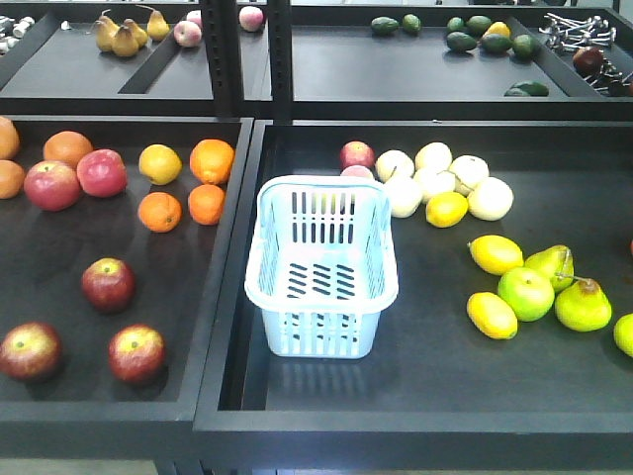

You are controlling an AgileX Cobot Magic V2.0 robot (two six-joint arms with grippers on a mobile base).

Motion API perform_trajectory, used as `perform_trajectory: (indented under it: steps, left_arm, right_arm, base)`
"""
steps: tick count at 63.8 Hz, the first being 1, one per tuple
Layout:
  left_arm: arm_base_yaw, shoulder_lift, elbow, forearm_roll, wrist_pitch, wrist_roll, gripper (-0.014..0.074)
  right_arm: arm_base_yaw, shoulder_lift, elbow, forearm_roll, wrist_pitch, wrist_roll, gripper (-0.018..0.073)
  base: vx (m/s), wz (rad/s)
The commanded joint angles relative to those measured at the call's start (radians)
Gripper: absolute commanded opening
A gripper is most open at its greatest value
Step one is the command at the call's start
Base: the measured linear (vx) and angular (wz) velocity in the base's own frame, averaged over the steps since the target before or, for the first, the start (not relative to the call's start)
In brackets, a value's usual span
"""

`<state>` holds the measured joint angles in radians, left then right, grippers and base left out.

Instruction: Pick three apples into basket with both arms

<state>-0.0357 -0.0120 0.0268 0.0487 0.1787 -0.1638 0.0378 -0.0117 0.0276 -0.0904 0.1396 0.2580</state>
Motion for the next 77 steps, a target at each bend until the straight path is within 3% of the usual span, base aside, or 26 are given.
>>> perform_trajectory:
  steps: [1,77]
  left_arm:
    - [0.002,-0.015,0.005,-0.008,-0.071,-0.009,-0.0006]
    - [0.002,-0.015,0.005,-0.008,-0.071,-0.009,-0.0006]
  right_arm:
    - [-0.006,-0.013,0.013,-0.011,-0.078,-0.004,-0.0008]
    - [-0.006,-0.013,0.013,-0.011,-0.078,-0.004,-0.0008]
  base:
    - [0.1,-0.05]
    - [0.07,0.01]
